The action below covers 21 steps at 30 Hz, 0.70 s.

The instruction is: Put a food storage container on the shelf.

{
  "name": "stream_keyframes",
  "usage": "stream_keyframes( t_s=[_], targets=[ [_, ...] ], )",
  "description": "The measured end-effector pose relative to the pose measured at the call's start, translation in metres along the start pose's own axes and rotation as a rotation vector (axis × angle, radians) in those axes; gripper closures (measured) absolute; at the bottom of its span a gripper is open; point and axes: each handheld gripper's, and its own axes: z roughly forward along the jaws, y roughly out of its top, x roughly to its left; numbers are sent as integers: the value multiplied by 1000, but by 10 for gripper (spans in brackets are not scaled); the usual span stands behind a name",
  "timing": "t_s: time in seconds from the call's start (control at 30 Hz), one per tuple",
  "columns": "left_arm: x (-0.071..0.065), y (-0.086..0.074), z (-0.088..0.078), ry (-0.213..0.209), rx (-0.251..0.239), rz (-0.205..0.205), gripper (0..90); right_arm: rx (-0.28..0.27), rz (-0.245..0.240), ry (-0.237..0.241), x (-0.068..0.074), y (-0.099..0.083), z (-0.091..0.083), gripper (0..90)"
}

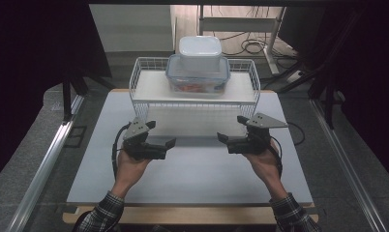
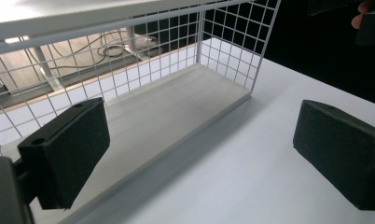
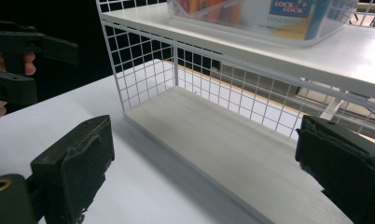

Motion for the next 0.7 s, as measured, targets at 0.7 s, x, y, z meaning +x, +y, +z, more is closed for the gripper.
stream_keyframes(
  t_s=[0.7],
  targets=[
    [-2, -21, -14, 18, 35, -14, 32, 48, 39, -2, -2, -19, -18, 19]
  ],
)
